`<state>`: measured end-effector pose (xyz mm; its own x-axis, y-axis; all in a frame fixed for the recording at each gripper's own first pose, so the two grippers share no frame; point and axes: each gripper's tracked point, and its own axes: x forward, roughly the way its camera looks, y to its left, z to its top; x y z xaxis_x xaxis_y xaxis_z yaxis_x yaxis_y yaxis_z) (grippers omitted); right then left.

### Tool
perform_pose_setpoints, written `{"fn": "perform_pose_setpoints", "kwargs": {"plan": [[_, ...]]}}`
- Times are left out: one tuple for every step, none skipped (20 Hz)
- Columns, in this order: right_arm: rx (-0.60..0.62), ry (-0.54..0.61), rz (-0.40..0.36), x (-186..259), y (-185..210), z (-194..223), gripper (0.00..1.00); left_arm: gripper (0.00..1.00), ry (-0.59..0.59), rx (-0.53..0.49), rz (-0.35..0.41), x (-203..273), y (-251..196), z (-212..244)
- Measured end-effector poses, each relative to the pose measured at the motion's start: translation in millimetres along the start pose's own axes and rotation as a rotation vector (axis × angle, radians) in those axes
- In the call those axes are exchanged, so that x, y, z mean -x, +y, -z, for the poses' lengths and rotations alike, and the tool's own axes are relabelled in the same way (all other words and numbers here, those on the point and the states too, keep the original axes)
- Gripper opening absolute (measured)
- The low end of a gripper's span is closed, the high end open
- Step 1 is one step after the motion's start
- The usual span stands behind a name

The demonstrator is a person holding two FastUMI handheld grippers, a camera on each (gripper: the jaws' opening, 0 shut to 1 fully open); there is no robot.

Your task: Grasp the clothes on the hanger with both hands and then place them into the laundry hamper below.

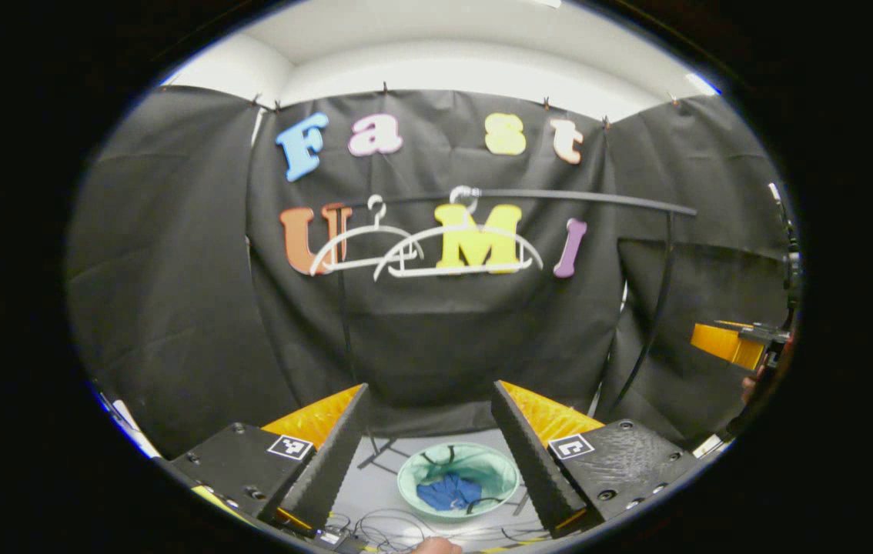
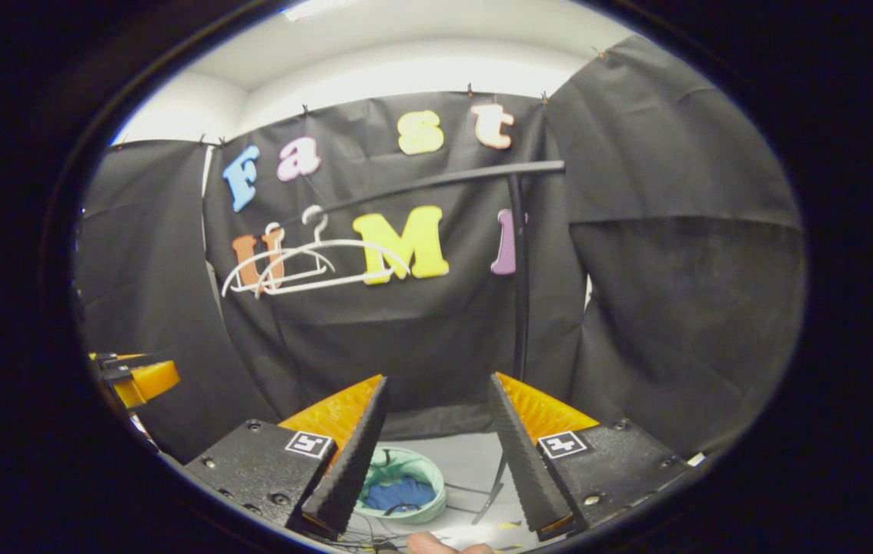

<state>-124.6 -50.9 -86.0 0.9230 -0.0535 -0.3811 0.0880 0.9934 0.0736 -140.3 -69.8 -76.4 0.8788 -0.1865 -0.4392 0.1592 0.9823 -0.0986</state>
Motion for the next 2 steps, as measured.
{"fn": "perform_pose_setpoints", "kwargs": {"plan": [[0.004, -0.036, -0.014, 12, 1, -15, 0.83, 1.0, -0.045, -0.005, -0.007, 13, 1, -14], [0.009, -0.073, -0.027, 24, 1, -26, 0.81, 1.0, -0.082, -0.011, -0.025, 25, 4, -26]]}}
